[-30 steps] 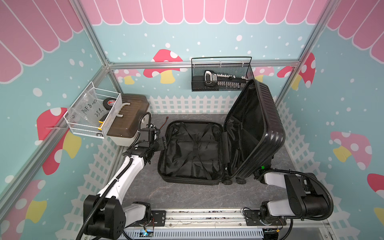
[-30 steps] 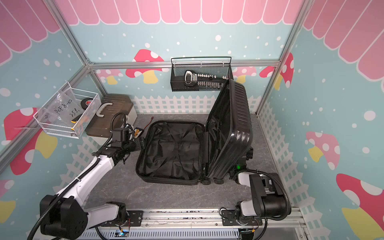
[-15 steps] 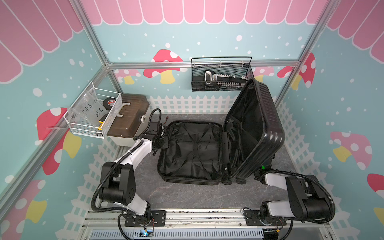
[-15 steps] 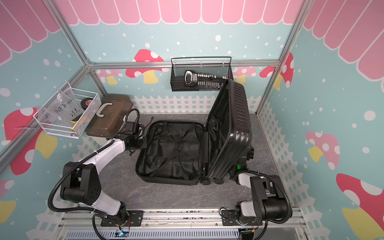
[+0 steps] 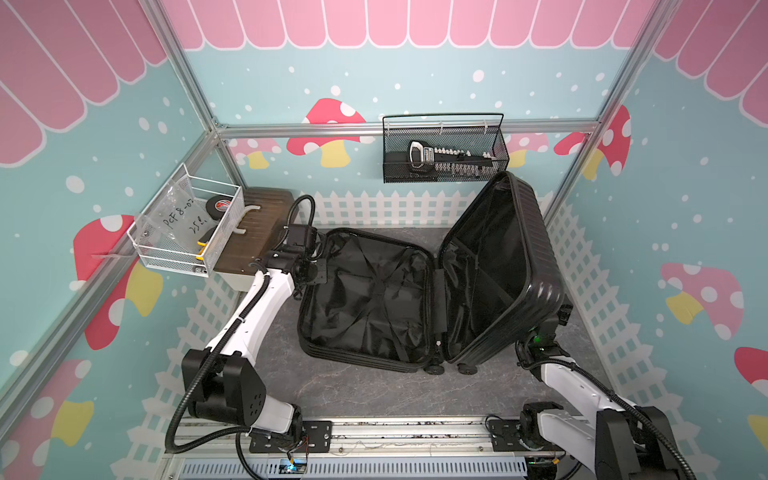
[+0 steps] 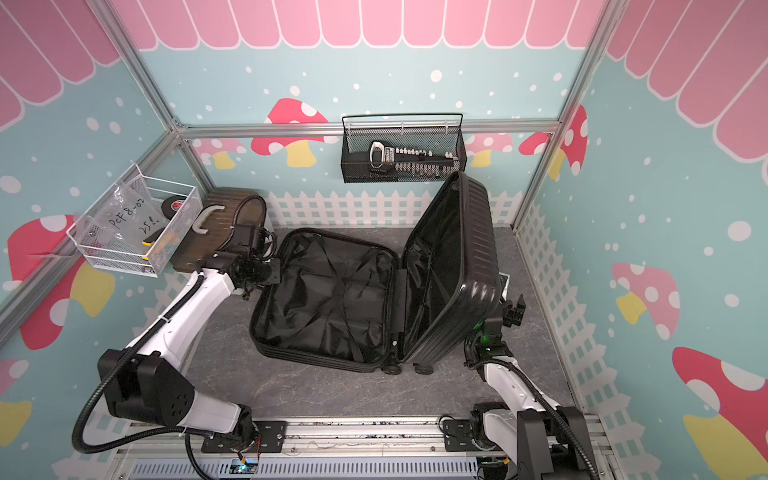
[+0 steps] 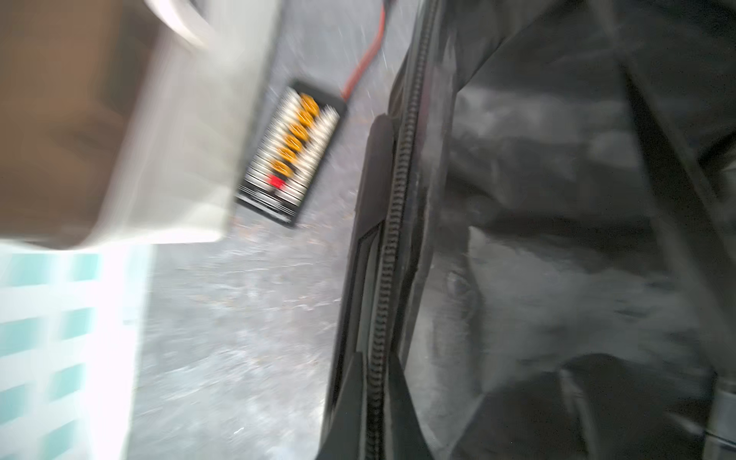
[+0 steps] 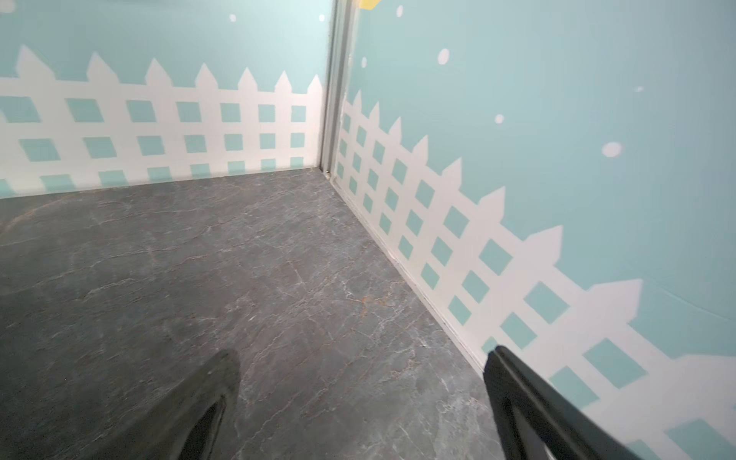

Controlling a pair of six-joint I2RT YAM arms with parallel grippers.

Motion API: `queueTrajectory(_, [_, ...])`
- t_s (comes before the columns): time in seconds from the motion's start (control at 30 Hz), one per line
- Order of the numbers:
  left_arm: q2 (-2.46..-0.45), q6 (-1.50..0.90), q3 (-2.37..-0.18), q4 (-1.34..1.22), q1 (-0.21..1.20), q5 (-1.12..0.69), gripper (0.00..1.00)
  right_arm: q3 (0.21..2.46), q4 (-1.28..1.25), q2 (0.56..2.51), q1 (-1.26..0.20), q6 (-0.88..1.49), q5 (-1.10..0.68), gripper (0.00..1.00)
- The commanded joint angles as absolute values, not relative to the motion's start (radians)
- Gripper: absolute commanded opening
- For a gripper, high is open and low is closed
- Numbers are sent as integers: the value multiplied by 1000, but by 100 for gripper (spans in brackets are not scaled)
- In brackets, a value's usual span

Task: Close the suitcase zippers
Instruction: Close the suitcase at the center of the board.

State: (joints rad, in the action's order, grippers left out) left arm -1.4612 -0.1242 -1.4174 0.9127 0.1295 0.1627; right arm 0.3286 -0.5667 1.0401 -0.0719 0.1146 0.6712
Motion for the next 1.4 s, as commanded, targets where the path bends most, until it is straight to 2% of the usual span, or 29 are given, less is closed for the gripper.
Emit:
queueTrajectory(0.0, [-1402, -100, -1588, 988, 115, 307, 0, 364, -465, 990, -76, 130, 798, 99])
queueTrajectory(0.3, [-1501, -27, -2060, 1255, 115, 478, 0, 483, -285, 964, -75, 99, 875, 99])
queueTrajectory(0.5, [-1588, 0, -2331, 1359, 127, 496, 0, 597, -135, 997, -75, 108, 928, 99])
queueTrajectory(0.6, [-1611, 1, -2401, 1378, 139, 493, 0, 662, -40, 993, -75, 128, 899, 99])
queueTrajectory(0.67, [-1618, 5, -2415, 1378, 148, 484, 0, 697, 15, 989, -75, 138, 801, 99])
queueTrajectory(0.8, [-1633, 3, -2425, 1379, 165, 493, 0, 759, 129, 1018, -75, 166, 433, 98])
queueTrajectory(0.9, [-1639, 3, -2430, 1378, 171, 495, 0, 798, 214, 1081, -75, 212, 265, 97])
queueTrajectory(1.0, [-1639, 8, -2433, 1377, 175, 494, 0, 808, 260, 1143, -75, 216, 163, 91])
queueTrajectory(1.1, [-1641, 11, -2436, 1378, 175, 494, 0, 806, 300, 1194, -75, 224, 76, 76])
queueTrajectory(1.2, [-1641, 11, -2440, 1376, 175, 491, 0, 790, 318, 1239, -75, 246, 31, 66])
queueTrajectory(1.37, [-1644, 8, -2449, 1377, 179, 476, 0, 773, 327, 1282, -75, 266, 15, 62])
